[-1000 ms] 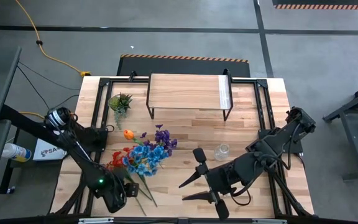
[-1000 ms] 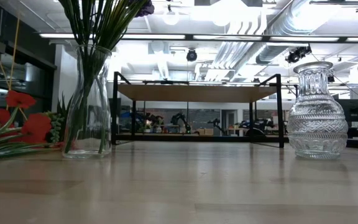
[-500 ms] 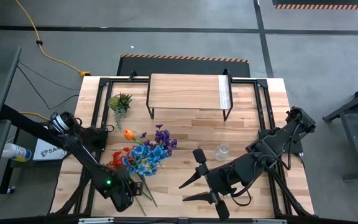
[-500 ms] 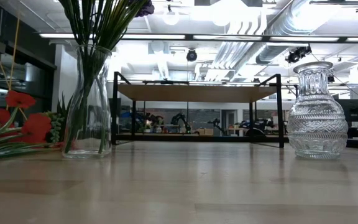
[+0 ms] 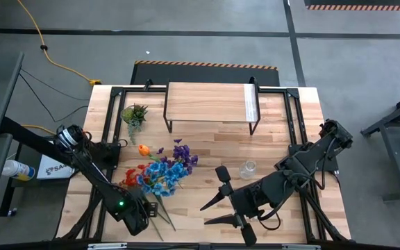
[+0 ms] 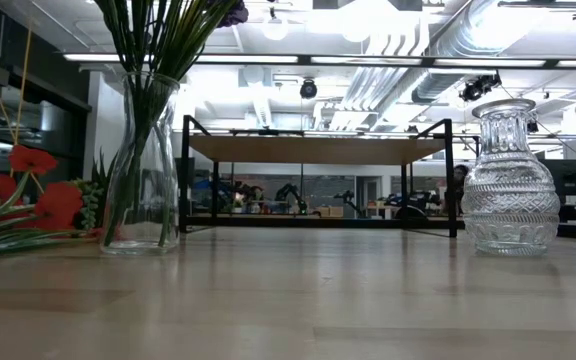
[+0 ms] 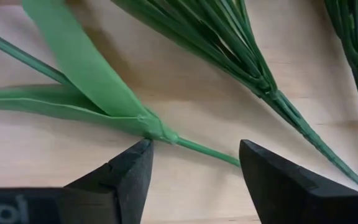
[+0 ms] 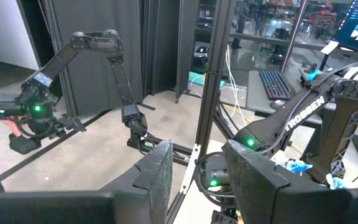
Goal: Pick and place flowers into a vace then onto a shelf
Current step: Put the red flower into the right transparent flower vase
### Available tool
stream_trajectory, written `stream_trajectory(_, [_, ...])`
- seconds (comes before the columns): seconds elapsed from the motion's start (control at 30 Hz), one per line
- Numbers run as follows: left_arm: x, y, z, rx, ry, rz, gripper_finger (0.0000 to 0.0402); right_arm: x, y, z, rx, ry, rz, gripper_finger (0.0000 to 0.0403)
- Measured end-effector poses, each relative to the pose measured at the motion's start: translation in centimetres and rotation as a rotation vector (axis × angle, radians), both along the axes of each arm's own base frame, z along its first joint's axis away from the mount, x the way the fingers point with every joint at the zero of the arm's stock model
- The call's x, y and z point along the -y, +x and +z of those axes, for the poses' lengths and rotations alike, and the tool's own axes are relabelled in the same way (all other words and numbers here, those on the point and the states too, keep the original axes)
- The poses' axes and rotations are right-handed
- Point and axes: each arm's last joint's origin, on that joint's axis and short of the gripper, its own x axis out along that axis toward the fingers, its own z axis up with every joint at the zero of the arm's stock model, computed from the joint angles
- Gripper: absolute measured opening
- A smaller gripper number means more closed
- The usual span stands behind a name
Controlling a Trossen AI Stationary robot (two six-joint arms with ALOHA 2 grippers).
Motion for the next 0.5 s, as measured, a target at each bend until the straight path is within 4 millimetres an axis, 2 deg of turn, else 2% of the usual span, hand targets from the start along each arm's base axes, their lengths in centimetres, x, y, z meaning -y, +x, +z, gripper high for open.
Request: stream_trajectory(0.5, [0.2,0.1,-1.2,-0.042,0.032,-0.01,0.0168,0.0,0.0,0.0,0.0,0.001,-0.004,0.014])
